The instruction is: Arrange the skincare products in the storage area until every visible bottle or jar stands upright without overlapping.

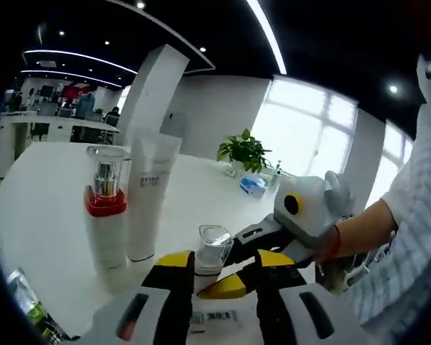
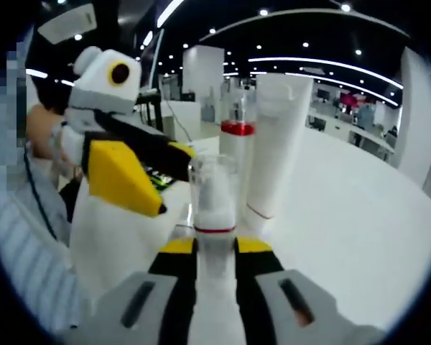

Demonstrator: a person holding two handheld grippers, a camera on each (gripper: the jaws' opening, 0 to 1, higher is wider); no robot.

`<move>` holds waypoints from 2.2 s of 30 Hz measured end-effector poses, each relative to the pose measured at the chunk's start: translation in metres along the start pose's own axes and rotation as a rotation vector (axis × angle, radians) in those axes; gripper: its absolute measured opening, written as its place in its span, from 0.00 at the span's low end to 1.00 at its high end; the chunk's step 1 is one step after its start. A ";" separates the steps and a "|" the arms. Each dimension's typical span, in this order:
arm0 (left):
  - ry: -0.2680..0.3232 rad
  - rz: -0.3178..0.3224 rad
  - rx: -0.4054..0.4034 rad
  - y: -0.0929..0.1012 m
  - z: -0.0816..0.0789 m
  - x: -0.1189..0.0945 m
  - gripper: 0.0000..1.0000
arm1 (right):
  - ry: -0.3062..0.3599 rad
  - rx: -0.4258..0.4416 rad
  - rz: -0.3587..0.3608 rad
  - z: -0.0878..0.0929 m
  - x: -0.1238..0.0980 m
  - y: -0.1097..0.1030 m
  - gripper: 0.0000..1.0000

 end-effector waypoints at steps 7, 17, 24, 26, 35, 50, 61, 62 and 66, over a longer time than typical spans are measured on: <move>-0.025 0.006 0.014 -0.004 0.004 0.000 0.35 | 0.009 0.031 0.014 -0.001 -0.002 0.002 0.18; -0.102 0.035 0.059 -0.016 0.016 -0.001 0.41 | -0.013 0.078 0.023 0.005 -0.002 0.007 0.27; -0.150 0.048 0.090 -0.019 0.021 0.003 0.42 | -0.040 0.083 0.045 0.015 -0.002 0.009 0.26; -0.159 0.046 0.097 -0.020 0.022 0.003 0.42 | -0.039 0.093 0.053 0.017 -0.004 0.012 0.26; -0.209 0.040 0.138 -0.030 0.026 0.010 0.43 | -0.055 0.105 0.104 0.022 -0.006 0.023 0.24; -0.285 0.044 0.173 -0.031 0.036 0.020 0.45 | -0.067 0.106 0.163 0.018 -0.005 0.034 0.22; -0.309 0.014 0.165 -0.032 0.044 0.010 0.45 | -0.044 0.106 0.179 0.008 -0.007 0.037 0.22; -0.299 0.009 0.167 -0.034 0.041 0.009 0.45 | -0.037 0.113 0.173 0.007 -0.011 0.035 0.22; -0.292 0.008 0.185 -0.039 0.037 0.012 0.46 | -0.046 0.115 0.142 0.010 -0.013 0.027 0.23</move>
Point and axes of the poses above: the point that each gripper's makers call its tool centre point, and the gripper's own axes: x roughly forward along the fingers, y roughly to its right, z roughly out of its underside, the point moved 5 cm from there along -x, roughly backward along the fingers, and after that the axes turned 2 degrees about z, right-handed, at the moved point
